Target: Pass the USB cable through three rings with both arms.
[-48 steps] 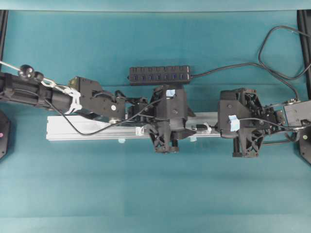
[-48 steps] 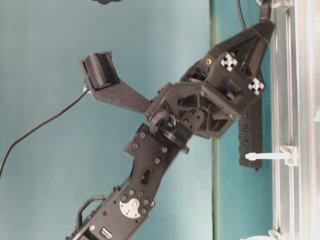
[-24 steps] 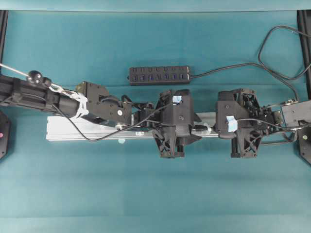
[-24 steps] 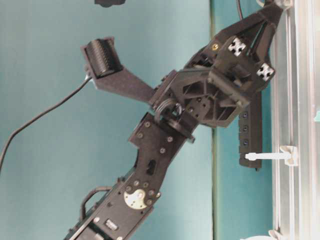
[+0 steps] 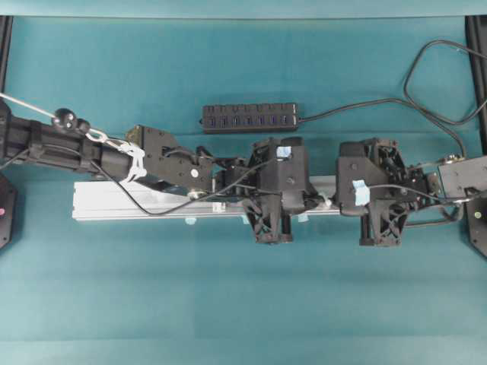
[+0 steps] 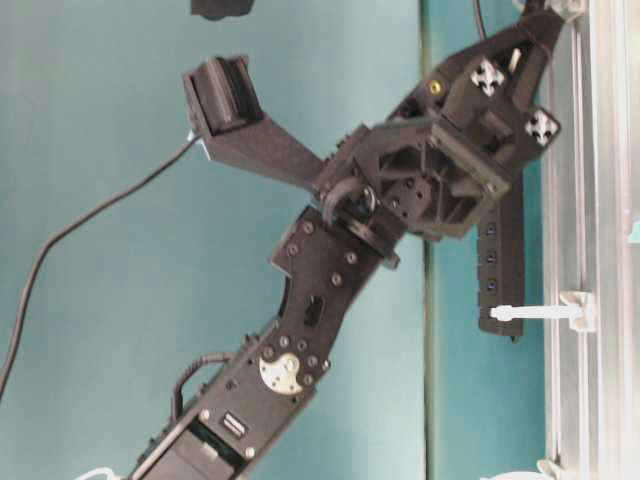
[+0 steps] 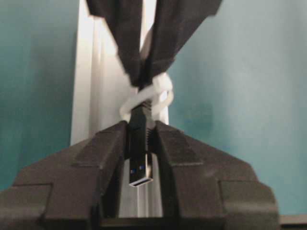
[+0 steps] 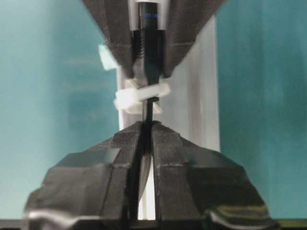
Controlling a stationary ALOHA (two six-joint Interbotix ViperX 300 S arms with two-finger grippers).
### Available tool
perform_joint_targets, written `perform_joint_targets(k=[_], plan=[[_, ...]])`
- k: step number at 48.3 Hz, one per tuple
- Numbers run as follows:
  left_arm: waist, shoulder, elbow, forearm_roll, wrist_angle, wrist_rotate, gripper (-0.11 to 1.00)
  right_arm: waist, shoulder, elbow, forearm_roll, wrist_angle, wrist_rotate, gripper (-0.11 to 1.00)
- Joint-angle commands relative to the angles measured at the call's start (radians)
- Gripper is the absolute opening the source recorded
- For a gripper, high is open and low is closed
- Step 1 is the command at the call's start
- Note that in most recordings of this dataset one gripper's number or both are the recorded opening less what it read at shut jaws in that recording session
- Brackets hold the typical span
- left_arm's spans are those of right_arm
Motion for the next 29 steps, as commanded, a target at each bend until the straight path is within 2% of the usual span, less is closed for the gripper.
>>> perform_joint_targets(k=[1, 10, 20, 29], plan=[[0.002, -0.003, -0.032, 0.002, -0.012, 0.003, 0.22, 0.003, 0.002, -0.026, -0.002, -0.009, 0.009, -0.09], [0.002, -0.005, -0.028, 0.002, -0.002, 0.003, 0.22, 0.003, 0.005, -0.031, -0.002, 0.008, 0.011, -0.09], [0.005, -0.02, 0.003, 0.003, 0.028, 0.005, 0.22, 0.003, -0.002, -0.028, -0.002, 0.078, 0.012, -0.08], [0.008, -0.071, 0.061, 0.002, 0.032, 0.035, 0.22, 0.003, -0.025, -0.057, 0.015, 0.049, 0.043, -0.07]])
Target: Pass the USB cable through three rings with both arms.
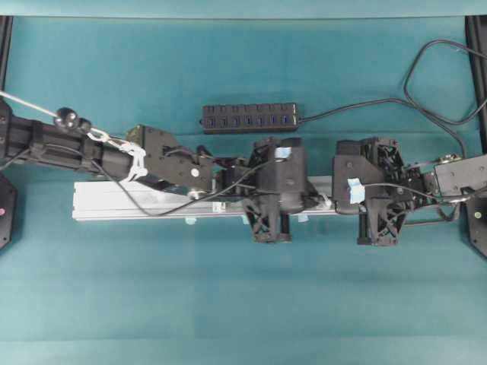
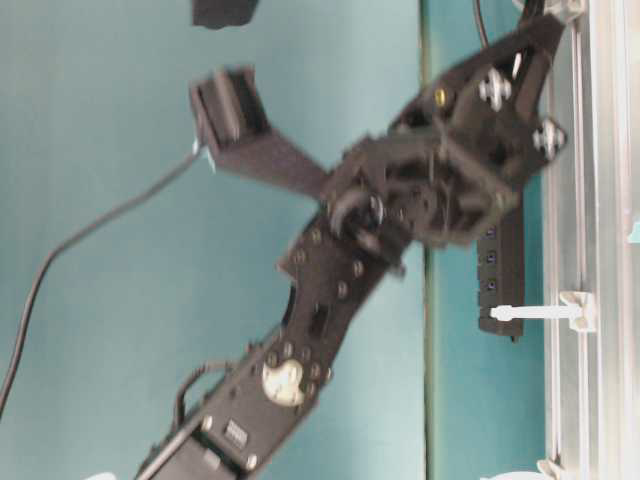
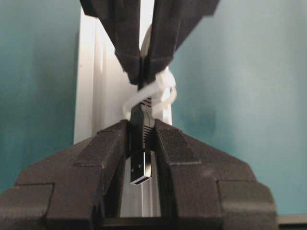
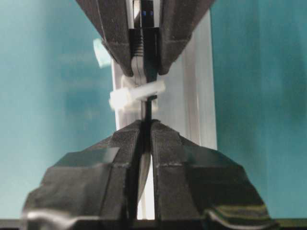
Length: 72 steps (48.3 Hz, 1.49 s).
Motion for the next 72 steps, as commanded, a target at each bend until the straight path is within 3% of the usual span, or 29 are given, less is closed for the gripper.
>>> perform_joint_targets(k=[1, 7, 14, 18, 25, 27, 40, 51, 66, 72], plan=[[0.002, -0.048, 0.023, 0.002, 0.002, 0.012, 0.22, 0.002, -0.028, -0.028, 0.014, -0.008, 0.037, -0.06], [0.003, -0.077, 0.058, 0.002, 0.002, 0.028, 0.2, 0.002, -0.067, -0.04, 0.035, 0.051, 0.121, -0.03], [0.006, -0.104, 0.087, 0.002, 0.002, 0.028, 0.14, -0.002, -0.118, -0.032, 0.038, 0.123, 0.229, 0.12], [0.006, -0.114, 0.097, 0.002, 0.002, 0.028, 0.14, 0.0, -0.135, -0.032, 0.037, 0.13, 0.236, 0.28], [0.008, -0.114, 0.097, 0.002, 0.002, 0.029, 0.14, 0.003, -0.126, -0.044, 0.017, 0.095, 0.23, 0.68], [0.008, -0.115, 0.097, 0.002, 0.002, 0.029, 0.14, 0.006, -0.115, -0.055, 0.014, 0.074, 0.23, 0.72], [0.008, -0.16, 0.117, 0.002, 0.011, 0.025, 0.14, 0.043, 0.006, -0.15, 0.014, 0.035, 0.232, 0.56], [0.005, -0.198, 0.149, 0.002, 0.012, 0.026, 0.14, 0.04, 0.11, -0.207, 0.011, 0.037, 0.229, 0.47], [-0.012, -0.213, 0.181, 0.002, 0.012, 0.015, 0.14, 0.044, 0.123, -0.222, 0.0, 0.031, 0.229, 0.41], [-0.012, -0.215, 0.179, 0.002, 0.012, 0.015, 0.14, 0.046, 0.126, -0.227, 0.0, 0.025, 0.229, 0.28]])
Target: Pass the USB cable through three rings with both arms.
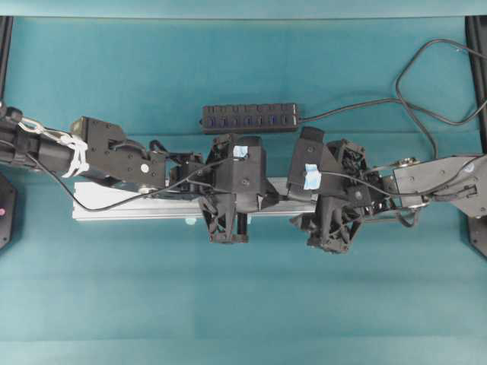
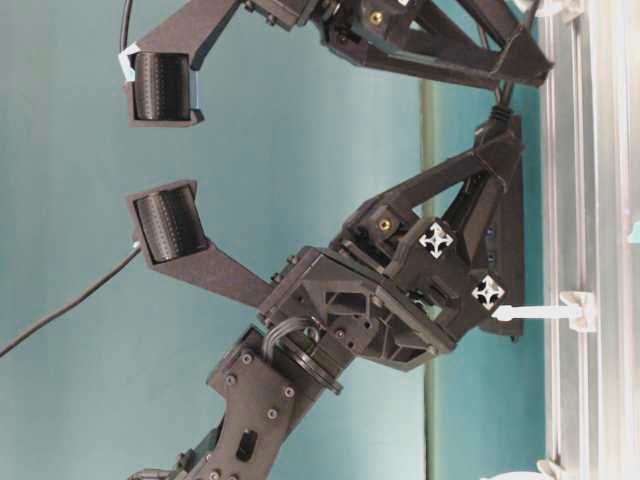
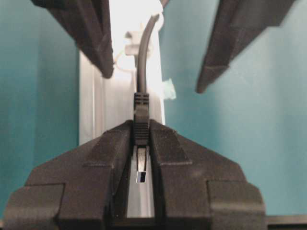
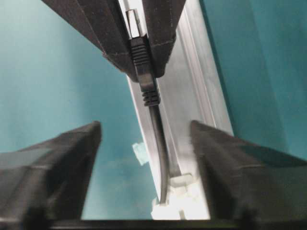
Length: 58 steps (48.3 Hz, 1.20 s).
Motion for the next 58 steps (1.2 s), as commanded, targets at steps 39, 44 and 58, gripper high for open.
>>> perform_joint_targets(k=[39, 44, 58], plan=[[-0.005, -0.032, -0.015, 0.003, -0.012, -0.009, 0.14, 0.006, -0.003, -0.02, -0.005, -0.011, 0.011, -0.08], [-0.005, -0.035, -0.014, 0.002, -0.012, -0.009, 0.14, 0.006, -0.005, -0.021, 0.002, -0.015, 0.018, -0.08], [-0.003, -0.035, -0.018, 0.002, -0.011, -0.009, 0.14, 0.005, -0.006, -0.018, 0.0, -0.011, 0.012, 0.01]])
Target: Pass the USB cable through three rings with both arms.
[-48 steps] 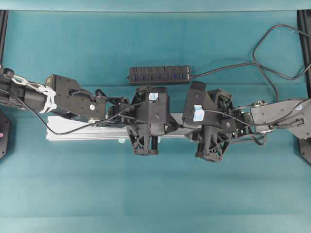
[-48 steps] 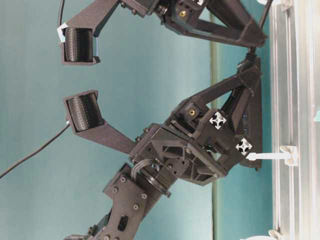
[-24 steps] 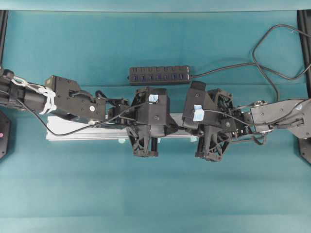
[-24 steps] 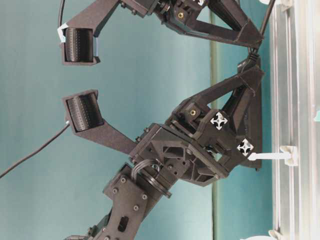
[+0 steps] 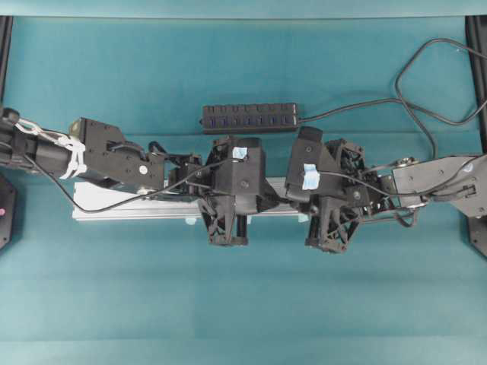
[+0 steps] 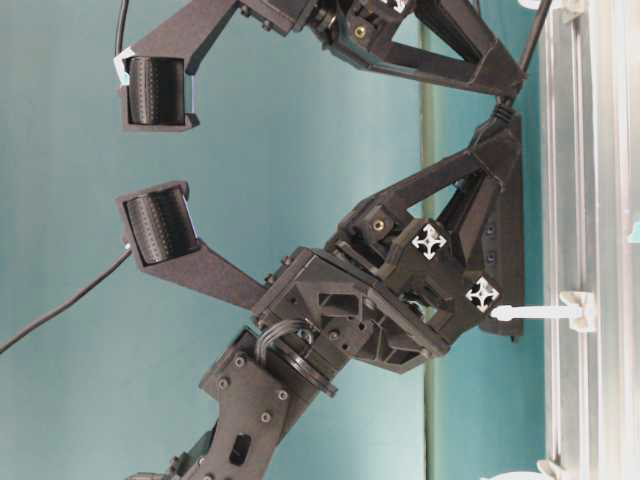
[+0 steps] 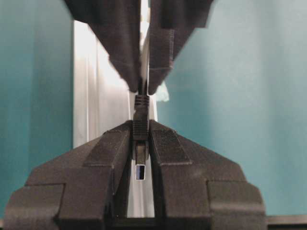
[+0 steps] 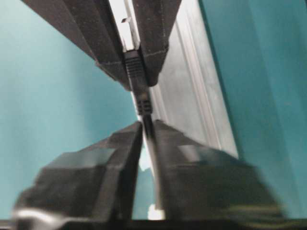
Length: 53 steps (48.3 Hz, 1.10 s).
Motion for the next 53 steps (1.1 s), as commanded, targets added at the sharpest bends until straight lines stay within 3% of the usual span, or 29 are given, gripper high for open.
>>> perform_joint_targets(k=[1, 14, 27, 34, 45, 53], plan=[[0.0, -0.025, -0.017, 0.003, -0.009, -0.003, 0.14, 0.005, -0.008, -0.012, 0.002, -0.003, 0.009, 0.02], [0.002, -0.025, -0.02, 0.002, -0.011, -0.003, 0.14, 0.005, -0.003, -0.012, -0.003, -0.006, 0.009, 0.28], [0.002, -0.029, -0.021, 0.002, -0.011, -0.003, 0.14, -0.008, 0.018, -0.017, -0.005, -0.009, 0.008, 0.28], [0.002, -0.029, -0.02, 0.003, -0.011, -0.005, 0.14, -0.006, 0.023, -0.018, -0.005, -0.003, 0.008, 0.23], [-0.003, -0.029, -0.021, 0.003, -0.011, -0.006, 0.14, -0.005, 0.023, -0.023, -0.003, -0.012, 0.012, -0.03], [-0.003, -0.029, -0.023, 0.002, -0.006, -0.011, 0.14, -0.005, 0.023, -0.026, -0.003, -0.012, 0.015, -0.08]])
